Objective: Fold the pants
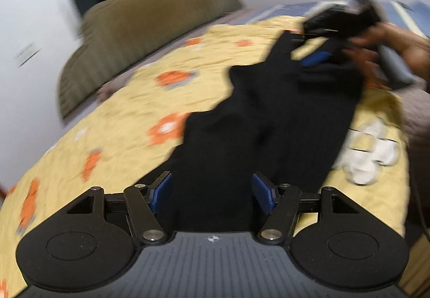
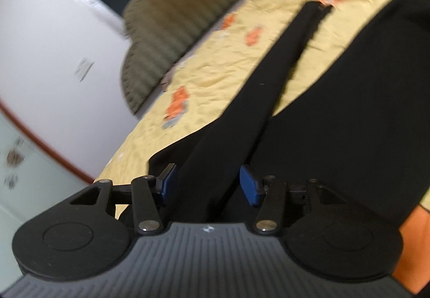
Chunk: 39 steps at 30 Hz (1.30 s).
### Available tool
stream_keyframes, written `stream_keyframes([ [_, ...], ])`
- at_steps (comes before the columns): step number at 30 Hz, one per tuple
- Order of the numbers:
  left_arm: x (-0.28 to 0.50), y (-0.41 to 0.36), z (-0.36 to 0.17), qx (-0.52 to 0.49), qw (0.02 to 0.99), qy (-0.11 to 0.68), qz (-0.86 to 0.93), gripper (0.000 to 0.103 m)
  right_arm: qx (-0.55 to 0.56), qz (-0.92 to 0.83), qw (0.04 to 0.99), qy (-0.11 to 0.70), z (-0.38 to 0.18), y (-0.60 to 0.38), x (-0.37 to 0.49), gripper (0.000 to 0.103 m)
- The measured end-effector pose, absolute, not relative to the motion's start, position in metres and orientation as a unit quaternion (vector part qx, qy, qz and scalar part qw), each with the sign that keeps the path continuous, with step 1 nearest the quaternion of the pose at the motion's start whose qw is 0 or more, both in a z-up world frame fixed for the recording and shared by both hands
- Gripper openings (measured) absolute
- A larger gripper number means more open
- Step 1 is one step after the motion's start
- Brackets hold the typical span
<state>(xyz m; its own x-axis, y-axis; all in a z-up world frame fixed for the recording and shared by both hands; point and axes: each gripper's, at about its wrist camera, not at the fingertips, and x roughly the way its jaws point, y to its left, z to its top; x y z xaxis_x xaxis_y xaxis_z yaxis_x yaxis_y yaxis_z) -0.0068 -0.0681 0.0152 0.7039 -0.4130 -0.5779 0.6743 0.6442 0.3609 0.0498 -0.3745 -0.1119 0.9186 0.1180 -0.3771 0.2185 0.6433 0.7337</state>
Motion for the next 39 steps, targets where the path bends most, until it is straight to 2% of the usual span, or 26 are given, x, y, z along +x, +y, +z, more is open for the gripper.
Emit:
stream_keyframes([
  [5, -0.010, -0.094, 0.007, 0.304, 0.856, 0.230, -0.350, 0.063, 0.461, -0.069, 0.862, 0.200, -0.129, -0.396, 0.075, 0.050],
  [7, -0.008, -0.101, 0.001, 0.308, 0.850, 0.241, -0.354, 0.057, 0.474, -0.073, 0.854, 0.200, -0.135, -0.403, 0.083, 0.042],
  [8, -0.006, -0.104, -0.001, 0.308, 0.848, 0.246, -0.355, 0.050, 0.480, -0.073, 0.851, 0.201, -0.139, -0.405, 0.086, 0.040],
  [10, -0.002, -0.109, -0.007, 0.305, 0.843, 0.262, -0.356, 0.039, 0.489, -0.072, 0.846, 0.199, -0.142, -0.410, 0.092, 0.026],
  [11, 0.002, -0.111, -0.010, 0.304, 0.842, 0.271, -0.354, 0.032, 0.489, -0.071, 0.847, 0.198, -0.143, -0.411, 0.093, 0.023],
  [13, 0.008, -0.114, -0.013, 0.301, 0.841, 0.280, -0.351, 0.027, 0.489, -0.068, 0.847, 0.198, -0.143, -0.413, 0.097, 0.012],
  [15, 0.012, -0.116, -0.016, 0.295, 0.844, 0.287, -0.344, 0.017, 0.489, -0.064, 0.848, 0.196, -0.141, -0.413, 0.098, 0.009],
  [17, 0.013, -0.116, -0.015, 0.288, 0.848, 0.288, -0.341, 0.011, 0.483, -0.062, 0.852, 0.191, -0.138, -0.413, 0.096, 0.009],
  [23, -0.005, -0.119, -0.011, 0.310, 0.848, 0.255, -0.345, 0.007, 0.448, -0.067, 0.875, 0.171, -0.121, -0.412, 0.082, 0.008],
  [39, -0.033, -0.106, -0.007, 0.321, 0.829, 0.243, -0.389, 0.007, 0.376, -0.112, 0.909, 0.138, -0.097, -0.406, -0.011, 0.007],
])
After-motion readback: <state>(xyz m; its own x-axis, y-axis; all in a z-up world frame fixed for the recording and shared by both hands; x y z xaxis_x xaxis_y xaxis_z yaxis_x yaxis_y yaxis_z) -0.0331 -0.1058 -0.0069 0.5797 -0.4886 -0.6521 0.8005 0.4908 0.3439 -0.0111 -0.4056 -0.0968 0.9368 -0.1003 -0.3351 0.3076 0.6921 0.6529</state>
